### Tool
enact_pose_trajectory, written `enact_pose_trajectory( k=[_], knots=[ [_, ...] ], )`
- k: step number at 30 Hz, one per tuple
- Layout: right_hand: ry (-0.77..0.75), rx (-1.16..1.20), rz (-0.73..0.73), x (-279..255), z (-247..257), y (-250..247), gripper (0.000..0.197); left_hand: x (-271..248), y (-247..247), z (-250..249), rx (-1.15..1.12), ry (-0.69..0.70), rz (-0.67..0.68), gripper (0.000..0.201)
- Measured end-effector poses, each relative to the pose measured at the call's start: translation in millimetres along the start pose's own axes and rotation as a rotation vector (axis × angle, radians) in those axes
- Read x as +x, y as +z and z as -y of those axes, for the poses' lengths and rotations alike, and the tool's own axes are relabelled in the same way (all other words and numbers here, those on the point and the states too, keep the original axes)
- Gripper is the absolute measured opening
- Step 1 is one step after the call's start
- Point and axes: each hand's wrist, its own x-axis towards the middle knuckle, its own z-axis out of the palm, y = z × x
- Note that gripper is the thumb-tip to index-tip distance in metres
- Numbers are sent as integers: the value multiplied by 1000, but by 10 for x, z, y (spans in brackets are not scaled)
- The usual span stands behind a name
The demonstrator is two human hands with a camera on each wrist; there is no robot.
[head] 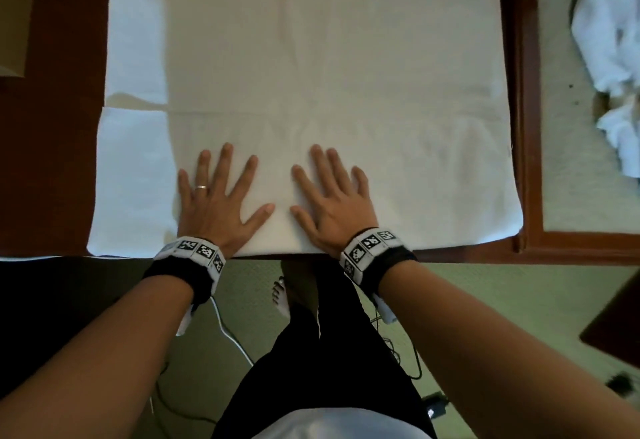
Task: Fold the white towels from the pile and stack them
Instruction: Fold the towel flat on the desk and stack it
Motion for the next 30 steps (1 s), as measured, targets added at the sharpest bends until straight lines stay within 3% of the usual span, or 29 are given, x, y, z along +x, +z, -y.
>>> enact_pose_trajectory(
  k=[4,10,13,14,16,19,22,25,28,30],
  knots=[
    [29,-59,43,-75,-458,6,67,12,51,58,35,-10,-3,87],
    [537,36,39,-470,-1733,-273,70,13,14,30,14,-1,-10,88],
    [657,43,22,-477,-1841,-347,74,34,-22,-24,-5,-23,-4,88],
    [645,40,-7,-425,-1750,-350,74,51,-40,-54,-26,-31,-7,88],
    [482,13,-57,-282,-1411,-340,72,105,-90,-148,-70,-7,-29,87],
    [181,-17,0,-151,-853,-218,69,179,-138,-361,-12,178,-9,83],
    [172,-9,53,-144,-711,-143,70,207,-120,-192,88,263,56,75],
    [150,-34,51,-146,-773,-181,71,203,-170,510,144,161,56,67],
    [137,-30,85,-130,-814,-229,74,218,-387,1198,127,-101,130,63],
    [147,-1,102,-99,-803,-285,74,246,-561,1335,141,-224,206,65]
  ],
)
